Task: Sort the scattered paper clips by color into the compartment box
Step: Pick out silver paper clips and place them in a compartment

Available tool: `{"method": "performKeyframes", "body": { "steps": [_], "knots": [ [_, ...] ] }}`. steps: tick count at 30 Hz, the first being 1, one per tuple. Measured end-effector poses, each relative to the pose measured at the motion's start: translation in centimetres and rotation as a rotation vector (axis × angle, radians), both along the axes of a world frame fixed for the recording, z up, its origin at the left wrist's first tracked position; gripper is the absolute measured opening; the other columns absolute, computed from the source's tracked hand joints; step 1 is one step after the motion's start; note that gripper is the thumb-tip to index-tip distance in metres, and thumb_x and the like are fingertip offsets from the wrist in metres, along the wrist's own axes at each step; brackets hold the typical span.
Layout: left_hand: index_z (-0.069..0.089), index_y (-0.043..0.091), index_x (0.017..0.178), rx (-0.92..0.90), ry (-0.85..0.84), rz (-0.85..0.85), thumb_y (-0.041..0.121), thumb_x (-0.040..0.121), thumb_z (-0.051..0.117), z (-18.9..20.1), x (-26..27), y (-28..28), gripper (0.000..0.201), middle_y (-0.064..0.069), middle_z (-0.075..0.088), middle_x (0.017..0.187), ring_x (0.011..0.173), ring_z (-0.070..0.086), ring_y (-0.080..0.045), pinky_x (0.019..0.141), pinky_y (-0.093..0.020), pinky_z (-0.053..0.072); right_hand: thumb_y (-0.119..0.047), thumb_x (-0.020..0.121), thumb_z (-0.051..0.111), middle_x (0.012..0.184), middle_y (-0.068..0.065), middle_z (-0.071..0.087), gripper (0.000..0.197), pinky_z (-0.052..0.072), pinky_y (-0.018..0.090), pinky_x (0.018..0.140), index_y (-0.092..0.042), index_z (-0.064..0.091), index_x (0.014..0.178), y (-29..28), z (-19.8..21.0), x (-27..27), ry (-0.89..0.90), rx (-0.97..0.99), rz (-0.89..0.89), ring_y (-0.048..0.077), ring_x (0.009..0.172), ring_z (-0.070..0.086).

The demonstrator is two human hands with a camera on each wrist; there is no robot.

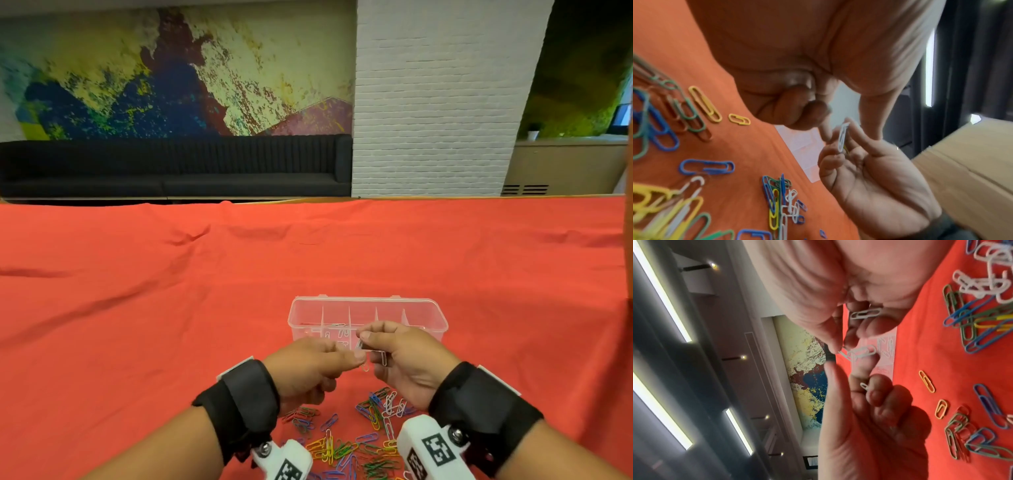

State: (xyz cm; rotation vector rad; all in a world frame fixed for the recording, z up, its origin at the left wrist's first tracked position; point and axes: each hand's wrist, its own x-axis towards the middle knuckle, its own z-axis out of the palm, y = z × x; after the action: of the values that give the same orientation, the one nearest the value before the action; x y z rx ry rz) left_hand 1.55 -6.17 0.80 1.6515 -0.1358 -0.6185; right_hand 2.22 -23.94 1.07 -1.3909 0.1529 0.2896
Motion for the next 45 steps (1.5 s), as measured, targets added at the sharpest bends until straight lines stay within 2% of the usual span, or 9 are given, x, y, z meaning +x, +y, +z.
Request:
{"method": "performKeyframes", "body": {
  "steps": [3, 9, 13, 18, 24, 30, 35, 41, 45],
  "knots": [
    [0.068, 0.018, 0.083, 0.058, -0.097, -0.013, 0.041, 0.081, 0.075, 0.1, -0.1, -0.6, 0.024, 0.005, 0.03, 0.054, 0.048, 0.025, -0.011, 0.049, -0.026, 0.013, -0.008, 0.091, 0.062, 0.07, 0.0, 0.059, 0.008, 0.036, 0.023, 0.046, -0.013, 0.067, 0.087, 0.3, 0.0, -0.1, -0.004, -0.046, 0.001, 0.011, 0.055, 0.043],
    [0.07, 0.015, 0.078, 0.027, -0.108, 0.035, 0.022, 0.086, 0.07, 0.3, -0.6, 0.2, 0.011, 0.004, 0.033, 0.052, 0.047, 0.027, -0.011, 0.048, -0.025, 0.015, -0.002, 0.087, 0.063, 0.065, 0.003, 0.066, 0.007, 0.028, 0.026, 0.045, -0.008, 0.065, 0.09, -1.0, 0.7, -0.9, -0.159, -0.185, 0.015, 0.012, 0.048, 0.033],
    [0.066, 0.014, 0.074, -0.039, -0.075, 0.109, 0.022, 0.071, 0.064, 0.9, -1.4, 0.7, 0.009, 0.006, 0.034, 0.055, 0.048, 0.025, -0.01, 0.045, -0.021, 0.012, -0.003, 0.083, 0.067, 0.067, 0.001, 0.064, 0.018, 0.033, 0.023, 0.048, -0.015, 0.071, 0.096, -1.5, 1.1, -2.0, -0.296, -0.373, 0.172, 0.01, 0.048, 0.037],
    [0.066, 0.017, 0.068, 0.005, -0.169, 0.14, 0.024, 0.069, 0.06, 1.1, -2.6, 0.9, 0.01, 0.005, 0.033, 0.052, 0.044, 0.027, -0.01, 0.044, -0.021, 0.018, -0.008, 0.081, 0.063, 0.066, -0.003, 0.053, 0.021, 0.037, 0.023, 0.053, -0.024, 0.073, 0.091, -1.1, 1.4, -3.4, -0.408, -0.61, 0.315, 0.011, 0.056, 0.043],
    [0.066, 0.015, 0.07, -0.019, -0.237, 0.12, 0.027, 0.069, 0.065, 1.7, -3.9, 1.1, 0.012, 0.005, 0.036, 0.049, 0.042, 0.028, -0.008, 0.042, -0.021, 0.022, -0.002, 0.082, 0.057, 0.062, 0.001, 0.045, 0.041, 0.032, 0.031, 0.054, -0.038, 0.072, 0.096, -0.3, 2.0, -4.5, -0.46, -0.531, 0.323, 0.019, 0.058, 0.037],
    [0.07, 0.019, 0.068, 0.027, -0.316, 0.116, 0.031, 0.071, 0.067, 2.3, -4.7, 1.4, 0.014, 0.006, 0.044, 0.055, 0.049, 0.031, -0.01, 0.048, -0.027, 0.022, 0.001, 0.081, 0.066, 0.058, -0.004, 0.046, 0.03, 0.034, 0.025, 0.051, -0.027, 0.071, 0.092, -0.3, 2.1, -5.0, -0.42, -0.313, 0.284, 0.012, 0.05, 0.038],
    [0.072, 0.02, 0.071, 0.055, -0.359, 0.136, 0.043, 0.063, 0.067, 2.4, -4.8, 1.5, 0.024, -0.008, 0.047, 0.07, 0.054, 0.031, -0.014, 0.05, -0.03, 0.02, 0.0, 0.076, 0.071, 0.056, -0.001, 0.047, 0.024, 0.033, 0.023, 0.048, -0.016, 0.069, 0.094, -0.6, 2.2, -5.2, -0.403, -0.163, 0.3, 0.012, 0.047, 0.036],
    [0.069, 0.02, 0.067, 0.034, -0.302, 0.156, 0.041, 0.059, 0.064, 2.3, -4.9, 1.4, 0.023, 0.004, 0.035, 0.052, 0.051, 0.025, -0.016, 0.056, -0.042, 0.013, -0.001, 0.074, 0.076, 0.063, 0.002, 0.053, 0.026, 0.033, 0.025, 0.051, -0.014, 0.07, 0.097, -0.7, 2.1, -5.4, -0.39, -0.1, 0.328, 0.011, 0.052, 0.041],
    [0.068, 0.019, 0.067, 0.008, -0.29, 0.199, 0.032, 0.066, 0.062, 2.2, -4.7, 1.4, 0.014, 0.005, 0.036, 0.051, 0.047, 0.027, -0.012, 0.049, -0.028, 0.017, 0.0, 0.08, 0.074, 0.065, -0.004, 0.058, 0.028, 0.041, 0.021, 0.056, -0.014, 0.07, 0.104, -0.8, 2.3, -5.7, -0.434, -0.201, 0.328, 0.008, 0.056, 0.047]
  ]
}}
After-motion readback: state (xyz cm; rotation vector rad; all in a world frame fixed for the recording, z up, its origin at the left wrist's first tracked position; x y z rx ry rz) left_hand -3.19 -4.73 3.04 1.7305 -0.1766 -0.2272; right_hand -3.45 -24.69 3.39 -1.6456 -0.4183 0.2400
